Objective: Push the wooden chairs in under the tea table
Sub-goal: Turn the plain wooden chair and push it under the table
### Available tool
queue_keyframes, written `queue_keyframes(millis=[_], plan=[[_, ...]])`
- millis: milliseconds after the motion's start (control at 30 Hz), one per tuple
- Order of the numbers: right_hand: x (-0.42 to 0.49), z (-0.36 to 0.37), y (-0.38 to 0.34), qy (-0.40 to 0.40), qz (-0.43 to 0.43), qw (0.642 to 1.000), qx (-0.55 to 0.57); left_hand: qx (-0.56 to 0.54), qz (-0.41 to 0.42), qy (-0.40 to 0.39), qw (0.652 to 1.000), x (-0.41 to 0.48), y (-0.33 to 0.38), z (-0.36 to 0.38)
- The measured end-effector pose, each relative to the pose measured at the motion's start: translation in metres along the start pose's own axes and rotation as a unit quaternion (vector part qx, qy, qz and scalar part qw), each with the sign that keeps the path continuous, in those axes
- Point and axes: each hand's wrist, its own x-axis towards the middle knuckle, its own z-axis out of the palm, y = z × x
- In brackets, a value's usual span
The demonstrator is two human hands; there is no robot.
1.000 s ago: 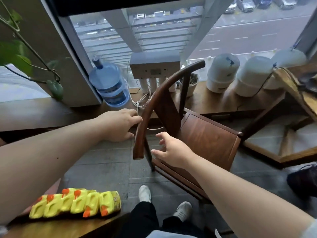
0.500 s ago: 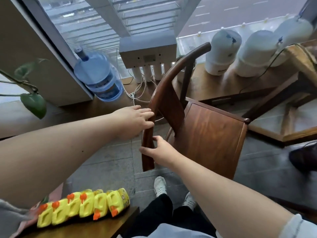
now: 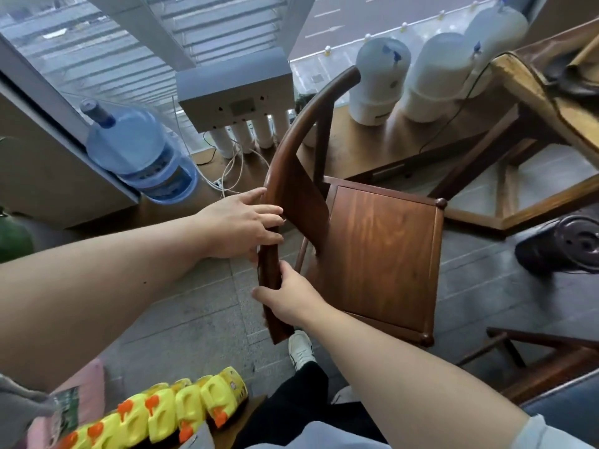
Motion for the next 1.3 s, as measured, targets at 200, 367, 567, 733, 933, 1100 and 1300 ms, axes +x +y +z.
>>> queue_keyframes(millis=[200, 367, 567, 733, 933, 1100, 1300], plan=[[-0.044, -0.014, 0.030, 0.002, 0.002, 0.995, -0.097, -0.020, 0.021, 0.030, 0.999, 0.001, 0.054, -0.009], [-0.090, -0.032, 0.060, -0.022, 0.003, 0.991, -0.131, -0.027, 0.010, 0.051, 0.998, 0.007, 0.108, -0.020], [-0.141, -0.061, 0.099, -0.055, 0.023, 0.976, -0.208, -0.065, 0.013, 0.049, 0.997, 0.023, 0.173, -0.028], [-0.187, -0.096, 0.133, -0.099, 0.063, 0.962, -0.248, -0.096, 0.107, 0.089, 0.986, 0.044, 0.212, -0.022], [-0.223, -0.110, 0.147, -0.047, 0.101, 0.950, -0.291, -0.085, 0.172, 0.114, 0.975, 0.068, 0.214, -0.026], [-0.227, -0.086, 0.141, 0.077, 0.135, 0.926, -0.344, -0.050, 0.162, 0.115, 0.979, 0.082, 0.149, -0.035], [-0.202, -0.055, 0.117, 0.211, 0.130, 0.932, -0.264, 0.040, 0.185, 0.037, 0.981, 0.108, 0.066, -0.046]])
